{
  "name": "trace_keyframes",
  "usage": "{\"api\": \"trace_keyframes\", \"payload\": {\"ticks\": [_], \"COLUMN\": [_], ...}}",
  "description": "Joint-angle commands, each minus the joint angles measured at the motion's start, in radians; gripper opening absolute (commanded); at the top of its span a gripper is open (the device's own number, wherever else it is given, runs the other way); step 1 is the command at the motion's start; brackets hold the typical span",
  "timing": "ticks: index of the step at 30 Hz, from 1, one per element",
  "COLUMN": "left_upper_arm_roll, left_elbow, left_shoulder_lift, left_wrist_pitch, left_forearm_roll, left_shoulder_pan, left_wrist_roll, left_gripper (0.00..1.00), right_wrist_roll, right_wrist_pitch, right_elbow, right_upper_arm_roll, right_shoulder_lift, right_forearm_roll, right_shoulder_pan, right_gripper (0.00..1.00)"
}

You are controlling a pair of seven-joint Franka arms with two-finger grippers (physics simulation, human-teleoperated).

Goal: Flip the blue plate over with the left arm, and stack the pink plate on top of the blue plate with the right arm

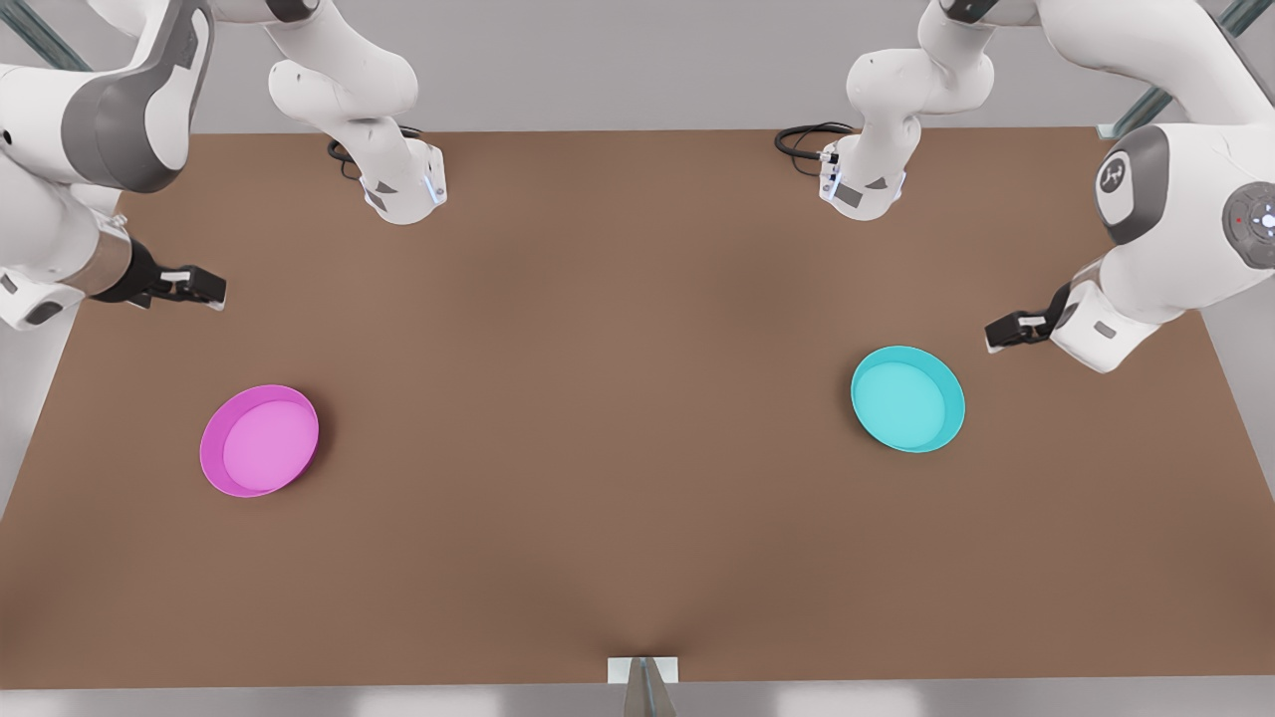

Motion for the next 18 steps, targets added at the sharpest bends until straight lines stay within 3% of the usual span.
{"api": "trace_keyframes", "payload": {"ticks": [1,3,5,8,11,13,18], "left_upper_arm_roll": [0.0,0.0,0.067,0.175,0.216,0.219,0.216], "left_elbow": [0.0,-0.012,-0.115,-0.301,-0.406,-0.5,-0.5], "left_shoulder_lift": [0.0,0.028,0.065,0.124,0.132,0.135,0.17], "left_wrist_pitch": [0.033,0.043,0.114,0.307,0.35,0.479,0.51], "left_forearm_roll": [0.001,-0.005,-0.014,-0.163,-0.245,-0.243,-0.268], "left_shoulder_pan": [0.002,0.007,0.015,0.051,0.056,0.056,0.08], "left_wrist_roll": [0.008,-0.037,-0.012,0.544,0.569,0.624,0.713], "left_gripper": [1.0,1.0,1.0,1.0,1.0,1.0,1.0], "right_wrist_roll": [-0.025,-0.028,-0.03,-0.03,-0.03,-0.031,-0.03], "right_wrist_pitch": [0.034,0.034,0.033,0.033,0.033,0.033,0.033], "right_elbow": [0.001,0.0,0.0,0.0,0.0,0.0,0.001], "right_upper_arm_roll": [-0.001,-0.001,-0.001,-0.001,-0.001,-0.001,-0.001], "right_shoulder_lift": [-0.001,0.001,0.001,0.008,0.01,0.014,0.014], "right_forearm_roll": [0.0,0.0,0.0,0.0,0.0,0.0,0.0], "right_shoulder_pan": [-0.003,-0.003,-0.003,-0.003,-0.003,-0.003,-0.006], "right_gripper": [1.0,1.0,1.0,1.0,1.0,1.0,1.0]}}
